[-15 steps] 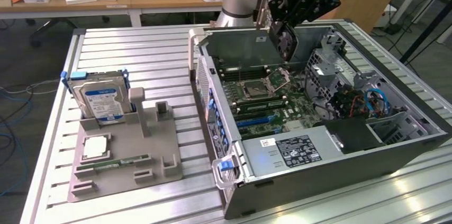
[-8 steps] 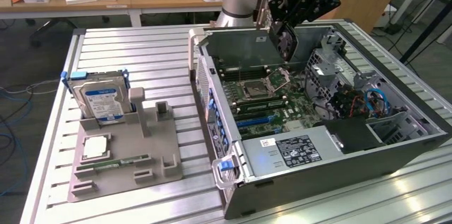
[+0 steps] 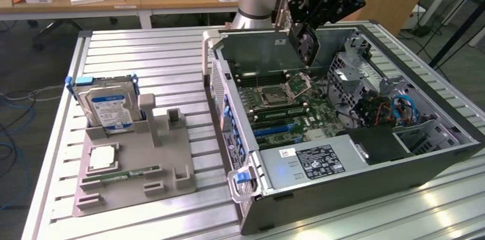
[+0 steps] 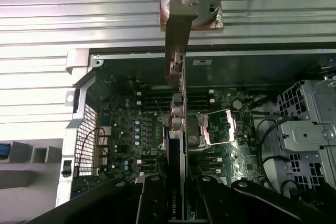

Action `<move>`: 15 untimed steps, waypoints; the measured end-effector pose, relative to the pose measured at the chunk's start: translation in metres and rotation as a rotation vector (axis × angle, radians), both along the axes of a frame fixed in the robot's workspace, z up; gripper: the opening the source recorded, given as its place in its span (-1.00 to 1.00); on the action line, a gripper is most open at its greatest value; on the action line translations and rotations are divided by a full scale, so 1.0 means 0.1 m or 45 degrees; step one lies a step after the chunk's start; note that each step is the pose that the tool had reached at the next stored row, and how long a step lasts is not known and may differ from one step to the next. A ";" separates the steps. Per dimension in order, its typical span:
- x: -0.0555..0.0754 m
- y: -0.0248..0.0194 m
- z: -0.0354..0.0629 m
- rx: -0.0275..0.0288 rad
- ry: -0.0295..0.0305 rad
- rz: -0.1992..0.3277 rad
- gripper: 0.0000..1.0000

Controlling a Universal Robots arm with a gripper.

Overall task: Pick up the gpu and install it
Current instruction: 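Insert the gpu into the slot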

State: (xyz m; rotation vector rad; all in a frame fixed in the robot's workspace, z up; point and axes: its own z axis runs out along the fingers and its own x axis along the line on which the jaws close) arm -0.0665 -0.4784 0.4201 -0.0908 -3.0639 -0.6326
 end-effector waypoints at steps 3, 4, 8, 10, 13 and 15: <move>0.00 0.000 0.000 0.0001 -0.0001 0.047 -0.47; 0.00 0.000 0.000 0.0001 -0.0002 0.064 -0.47; 0.00 0.000 -0.003 0.0001 0.0000 0.122 -0.47; 0.00 0.000 -0.004 0.0000 -0.0001 0.165 -0.47; 0.00 0.000 -0.005 0.0001 -0.0001 0.234 -0.47; 0.00 0.000 -0.005 0.0000 -0.0001 0.279 -0.47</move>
